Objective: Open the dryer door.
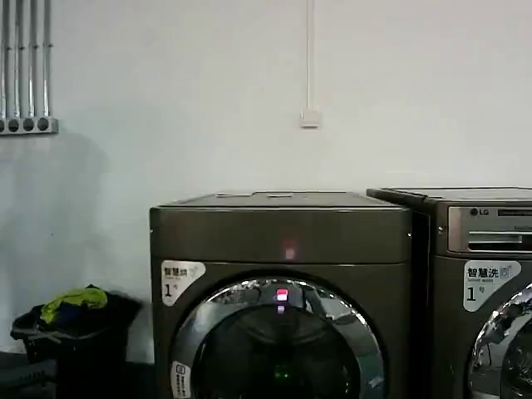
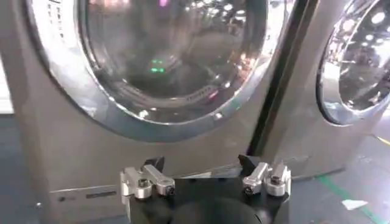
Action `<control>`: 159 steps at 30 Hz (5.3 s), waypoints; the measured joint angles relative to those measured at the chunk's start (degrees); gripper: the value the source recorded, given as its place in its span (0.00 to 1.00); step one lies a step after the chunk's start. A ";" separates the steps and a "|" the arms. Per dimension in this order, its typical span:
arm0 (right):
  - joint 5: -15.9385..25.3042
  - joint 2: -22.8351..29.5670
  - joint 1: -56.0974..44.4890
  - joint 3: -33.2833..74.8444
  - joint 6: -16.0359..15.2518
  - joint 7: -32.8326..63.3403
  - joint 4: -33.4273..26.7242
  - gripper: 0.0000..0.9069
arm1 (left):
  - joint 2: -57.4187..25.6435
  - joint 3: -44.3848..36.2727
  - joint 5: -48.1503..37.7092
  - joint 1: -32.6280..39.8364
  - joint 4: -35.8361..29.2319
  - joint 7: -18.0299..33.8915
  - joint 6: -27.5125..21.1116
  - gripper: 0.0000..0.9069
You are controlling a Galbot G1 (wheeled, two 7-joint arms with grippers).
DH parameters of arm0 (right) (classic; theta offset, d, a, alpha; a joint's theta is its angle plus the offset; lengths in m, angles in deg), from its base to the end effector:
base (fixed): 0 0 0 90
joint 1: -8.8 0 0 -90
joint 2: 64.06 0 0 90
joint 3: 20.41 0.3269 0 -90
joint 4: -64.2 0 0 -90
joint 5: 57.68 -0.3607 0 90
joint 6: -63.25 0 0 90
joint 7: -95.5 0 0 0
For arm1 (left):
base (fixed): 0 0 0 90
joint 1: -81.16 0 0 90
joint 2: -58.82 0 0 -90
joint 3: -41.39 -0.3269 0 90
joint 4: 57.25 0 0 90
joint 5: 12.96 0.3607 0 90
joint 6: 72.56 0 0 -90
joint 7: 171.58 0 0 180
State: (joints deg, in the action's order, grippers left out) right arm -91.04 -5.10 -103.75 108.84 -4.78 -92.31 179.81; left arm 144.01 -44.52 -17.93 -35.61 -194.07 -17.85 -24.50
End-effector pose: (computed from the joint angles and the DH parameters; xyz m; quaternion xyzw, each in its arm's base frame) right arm 0.2171 -0.2645 -0.1339 0.0693 0.9284 -0.1378 0.3379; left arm 0.1918 0.0229 -0.1664 -0.2227 -0.9564 0.0303 0.1867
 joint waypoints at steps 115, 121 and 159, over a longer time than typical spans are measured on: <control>-23.41 16.99 74.85 -98.32 -10.73 -24.40 -53.08 1.00 | 7.00 13.47 -0.85 -15.74 -10.37 2.51 4.63 1.00; -23.46 17.53 75.04 -98.35 -10.78 -25.11 -54.59 1.00 | 7.00 13.54 -0.86 -15.63 -10.37 2.51 4.63 1.00; -24.91 18.68 77.25 -100.10 -14.55 -36.00 -57.88 1.00 | 7.00 15.02 -1.78 -15.58 -10.37 2.55 4.63 1.00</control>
State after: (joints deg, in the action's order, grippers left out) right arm -115.95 13.58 -26.49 8.74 -19.33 -128.31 121.93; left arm 151.02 -29.50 -19.70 -51.19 -204.44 -15.30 -19.87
